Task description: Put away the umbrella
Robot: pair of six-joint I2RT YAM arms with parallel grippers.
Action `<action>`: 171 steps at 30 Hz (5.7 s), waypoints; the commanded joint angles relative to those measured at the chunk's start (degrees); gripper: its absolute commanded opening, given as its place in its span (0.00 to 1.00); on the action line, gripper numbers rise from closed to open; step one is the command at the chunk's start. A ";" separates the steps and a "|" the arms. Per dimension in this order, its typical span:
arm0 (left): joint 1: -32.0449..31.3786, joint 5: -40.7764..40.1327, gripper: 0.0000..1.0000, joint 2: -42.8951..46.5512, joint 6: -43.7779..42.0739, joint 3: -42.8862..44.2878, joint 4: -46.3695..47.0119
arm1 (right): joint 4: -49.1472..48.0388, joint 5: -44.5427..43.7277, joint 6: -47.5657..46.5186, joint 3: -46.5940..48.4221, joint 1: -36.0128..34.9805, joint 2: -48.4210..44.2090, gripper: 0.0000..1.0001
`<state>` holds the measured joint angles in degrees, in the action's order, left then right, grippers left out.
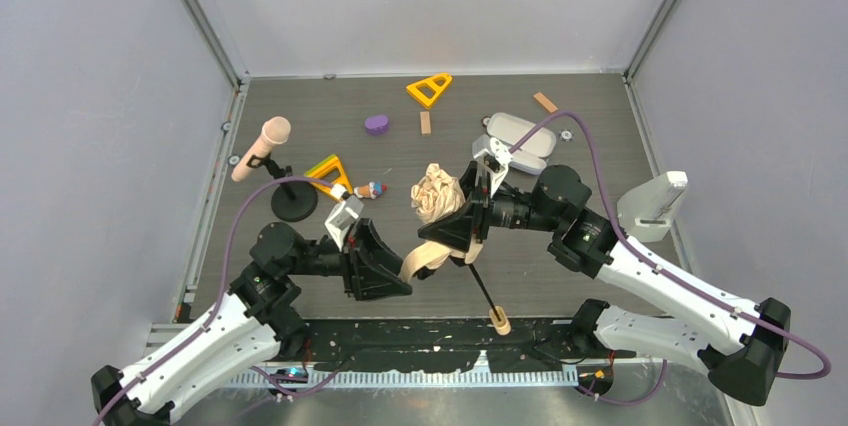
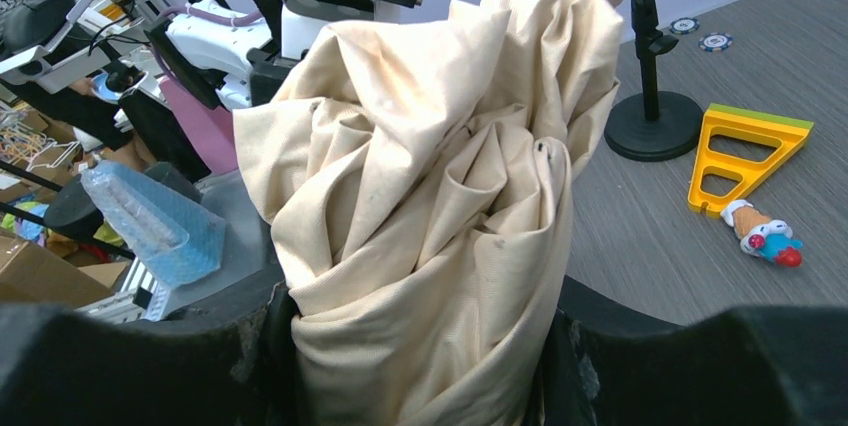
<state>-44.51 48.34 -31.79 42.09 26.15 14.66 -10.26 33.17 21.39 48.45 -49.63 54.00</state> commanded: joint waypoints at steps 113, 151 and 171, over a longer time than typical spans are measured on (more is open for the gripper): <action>5.49 -2.05 1.00 -18.93 -0.28 -0.49 2.59 | 14.84 7.59 -15.18 0.78 -0.47 13.19 0.06; 5.83 -14.48 0.00 -15.27 14.40 -7.26 18.81 | 13.44 -28.57 -22.19 -5.09 -10.17 11.96 0.16; 5.53 -16.76 0.00 -10.32 18.10 -7.81 17.28 | 8.03 -62.43 -26.65 -3.29 -21.71 32.51 0.54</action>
<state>-36.40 27.03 -45.39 56.69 14.83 21.15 -3.42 -18.04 0.25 42.81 -70.30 78.70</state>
